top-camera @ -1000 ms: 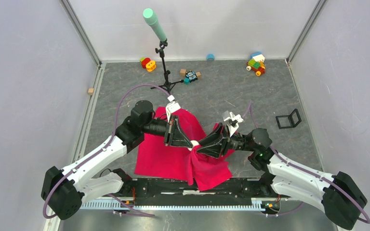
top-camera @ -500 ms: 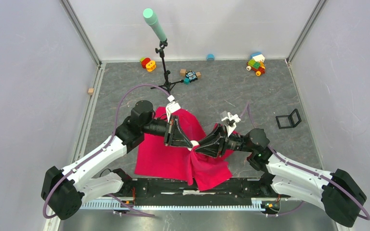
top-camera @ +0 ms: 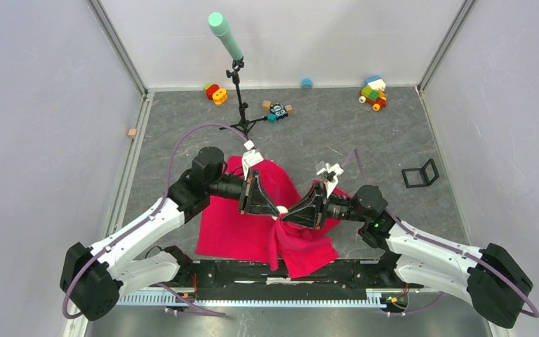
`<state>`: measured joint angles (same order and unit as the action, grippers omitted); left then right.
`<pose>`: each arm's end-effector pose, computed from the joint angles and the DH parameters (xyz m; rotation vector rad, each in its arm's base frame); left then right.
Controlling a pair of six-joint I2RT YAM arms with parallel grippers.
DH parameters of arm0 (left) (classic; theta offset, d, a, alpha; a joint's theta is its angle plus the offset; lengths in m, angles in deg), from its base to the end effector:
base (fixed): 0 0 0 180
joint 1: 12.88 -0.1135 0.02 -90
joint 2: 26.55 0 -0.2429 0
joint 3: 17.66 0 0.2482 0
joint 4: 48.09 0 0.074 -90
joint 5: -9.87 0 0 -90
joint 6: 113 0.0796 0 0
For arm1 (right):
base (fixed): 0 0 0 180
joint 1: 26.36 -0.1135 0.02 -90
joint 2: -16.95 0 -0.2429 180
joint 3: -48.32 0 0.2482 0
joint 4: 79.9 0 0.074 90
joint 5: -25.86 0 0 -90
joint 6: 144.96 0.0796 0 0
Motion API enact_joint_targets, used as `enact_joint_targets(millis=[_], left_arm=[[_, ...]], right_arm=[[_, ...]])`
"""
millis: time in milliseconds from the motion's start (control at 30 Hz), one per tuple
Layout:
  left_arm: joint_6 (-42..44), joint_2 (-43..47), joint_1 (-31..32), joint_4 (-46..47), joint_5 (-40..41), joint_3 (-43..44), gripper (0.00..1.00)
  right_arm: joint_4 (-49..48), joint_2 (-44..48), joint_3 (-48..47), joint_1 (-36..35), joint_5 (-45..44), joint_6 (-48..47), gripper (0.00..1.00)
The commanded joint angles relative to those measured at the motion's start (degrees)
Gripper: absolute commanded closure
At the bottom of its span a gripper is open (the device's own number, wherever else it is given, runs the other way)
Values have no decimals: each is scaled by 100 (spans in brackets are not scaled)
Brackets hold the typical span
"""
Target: Pin the brooch onto the clothing
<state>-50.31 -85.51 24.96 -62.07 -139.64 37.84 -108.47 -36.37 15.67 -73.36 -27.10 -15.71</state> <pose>0.1566 -0.2085 0.2724 0.9877 1.8554 -1.6996 0.1309 0.2107 0.2396 -0.7180 1.5456 1.6375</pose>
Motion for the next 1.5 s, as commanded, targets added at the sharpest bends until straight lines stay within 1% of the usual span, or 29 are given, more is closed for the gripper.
enact_joint_targets(millis=[0, 300, 467, 633, 933, 1233, 1467], left_arm=[[285, 121, 247, -164, -282, 264, 98], [465, 115, 480, -384, -202, 330, 98], [700, 70, 699, -717, -45, 422, 98], [762, 114, 751, -801, 105, 436, 98], [773, 130, 785, -801, 98, 436, 98], [789, 109, 935, -800, 79, 452, 98], [797, 113, 944, -806, 127, 457, 98]], right_arm=[[353, -221, -280, 11, -716, 28, 99], [888, -380, -510, 24, -1142, 231, 100], [1217, -513, -664, 37, -1332, 332, 100], [1208, -503, -567, 124, -1530, 621, 100], [1266, -323, -220, 335, -2087, 1062, 100], [1408, -548, -314, 428, -2243, 1129, 100], [1427, -458, -163, 536, -2502, 1242, 100]])
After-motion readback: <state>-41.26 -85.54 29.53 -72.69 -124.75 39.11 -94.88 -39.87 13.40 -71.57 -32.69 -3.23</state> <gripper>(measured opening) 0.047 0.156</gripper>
